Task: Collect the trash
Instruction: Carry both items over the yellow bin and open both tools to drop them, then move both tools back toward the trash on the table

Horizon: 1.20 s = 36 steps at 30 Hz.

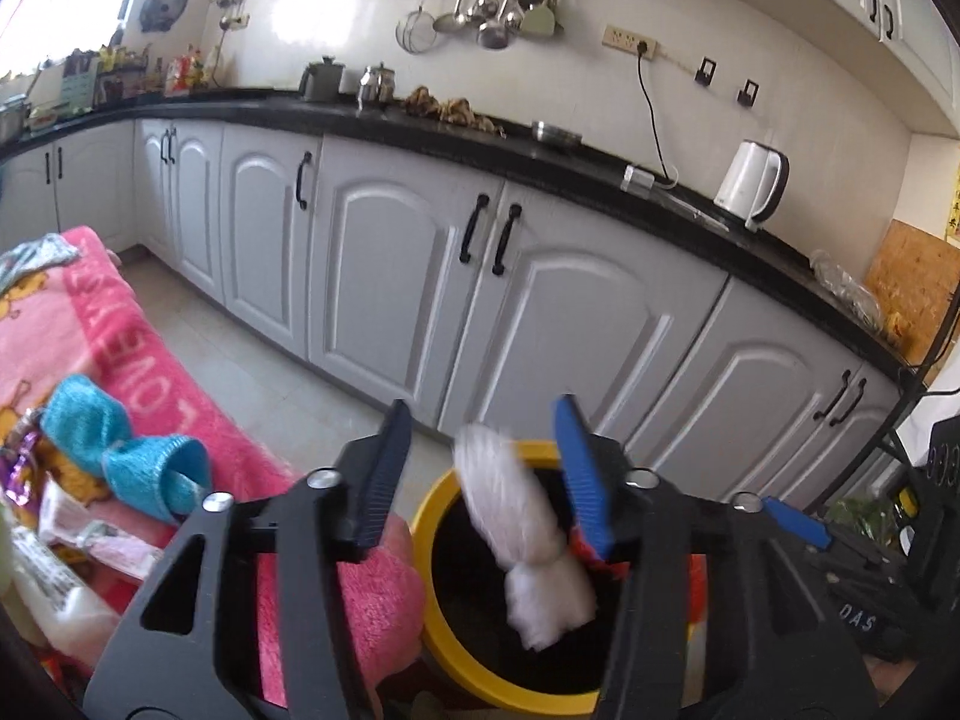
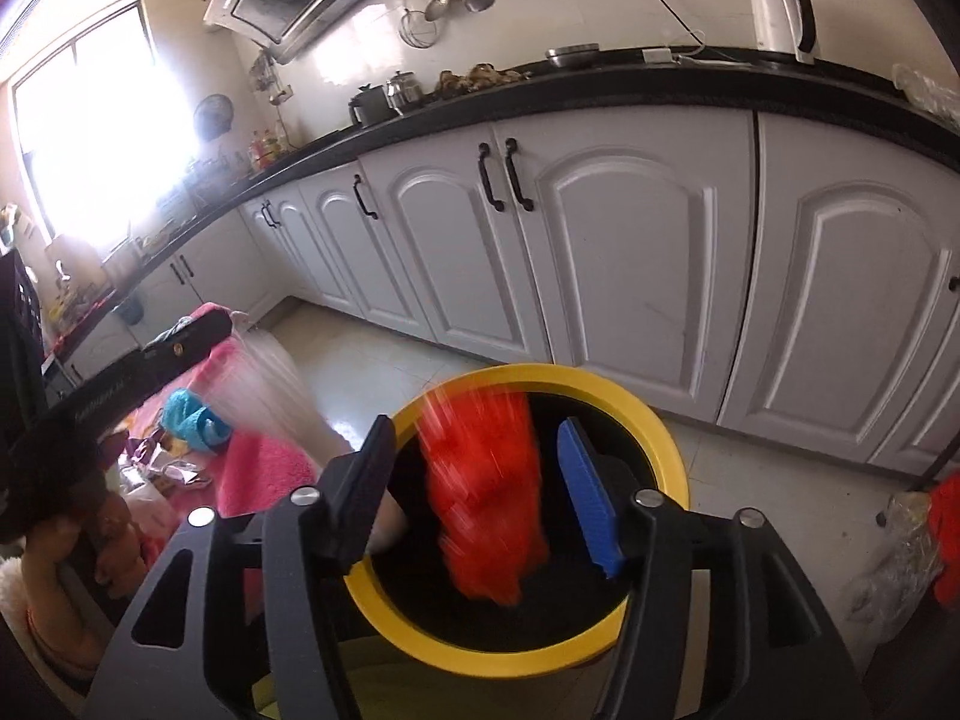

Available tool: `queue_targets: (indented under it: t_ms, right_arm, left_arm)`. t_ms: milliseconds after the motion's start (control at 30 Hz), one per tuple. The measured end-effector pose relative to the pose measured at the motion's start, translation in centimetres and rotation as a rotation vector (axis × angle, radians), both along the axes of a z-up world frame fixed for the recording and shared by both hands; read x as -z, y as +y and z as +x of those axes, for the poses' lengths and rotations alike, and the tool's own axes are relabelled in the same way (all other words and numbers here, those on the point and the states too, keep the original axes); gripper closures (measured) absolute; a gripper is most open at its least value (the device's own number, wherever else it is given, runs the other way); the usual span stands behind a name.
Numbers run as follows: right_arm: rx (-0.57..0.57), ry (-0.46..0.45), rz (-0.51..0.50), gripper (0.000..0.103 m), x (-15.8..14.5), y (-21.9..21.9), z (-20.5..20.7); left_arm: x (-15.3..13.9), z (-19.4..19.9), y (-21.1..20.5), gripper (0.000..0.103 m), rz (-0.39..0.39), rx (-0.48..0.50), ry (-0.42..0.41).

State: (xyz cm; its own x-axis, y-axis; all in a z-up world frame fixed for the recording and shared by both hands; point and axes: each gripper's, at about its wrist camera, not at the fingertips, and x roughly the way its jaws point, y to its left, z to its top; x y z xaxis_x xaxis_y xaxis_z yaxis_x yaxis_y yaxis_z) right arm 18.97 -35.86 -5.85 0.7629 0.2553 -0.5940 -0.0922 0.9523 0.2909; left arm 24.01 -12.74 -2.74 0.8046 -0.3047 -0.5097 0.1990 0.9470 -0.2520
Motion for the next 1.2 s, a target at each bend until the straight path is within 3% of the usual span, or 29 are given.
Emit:
queue_targets:
  t_ms: [267, 367, 467, 733, 967, 1033, 1200]
  right_arm:
    - [0.017, -0.022, -0.011, 0.036, -0.2, -0.1, -0.2]
    - [0.006, -0.061, -0.031, 0.032, -1.0, 0.7, -0.7]
    - [-0.009, -0.100, -0.042, 0.027, -1.9, 1.7, -1.3]
    - [-0.083, -0.202, -0.075, 0.022, -4.0, 5.0, -3.1]
    - [-0.161, -0.240, -0.096, 0.022, -5.1, 8.2, -4.7]
    - [-0.179, -0.251, -0.098, 0.016, -5.5, 9.1, -5.0]
    - [-0.227, -0.280, -0.106, 0.015, -6.3, 11.1, -6.1]
  left_arm:
    - [0.2, -1.1, 2.0, 0.032, -0.016, -0.040, 0.008]
    - [-0.4, -2.0, 3.6, 0.018, -0.031, -0.077, -0.015]
    - [-1.3, -3.1, 5.3, 0.011, -0.039, -0.114, -0.046]
    - [-3.4, -6.0, 8.7, 0.011, -0.027, -0.181, -0.113]
    - [-4.5, -8.9, 11.6, 0.011, -0.002, -0.242, -0.165]
    - [-4.6, -9.5, 12.2, 0.011, 0.003, -0.252, -0.174]
    - [-5.0, -11.0, 13.9, 0.011, 0.005, -0.281, -0.188]
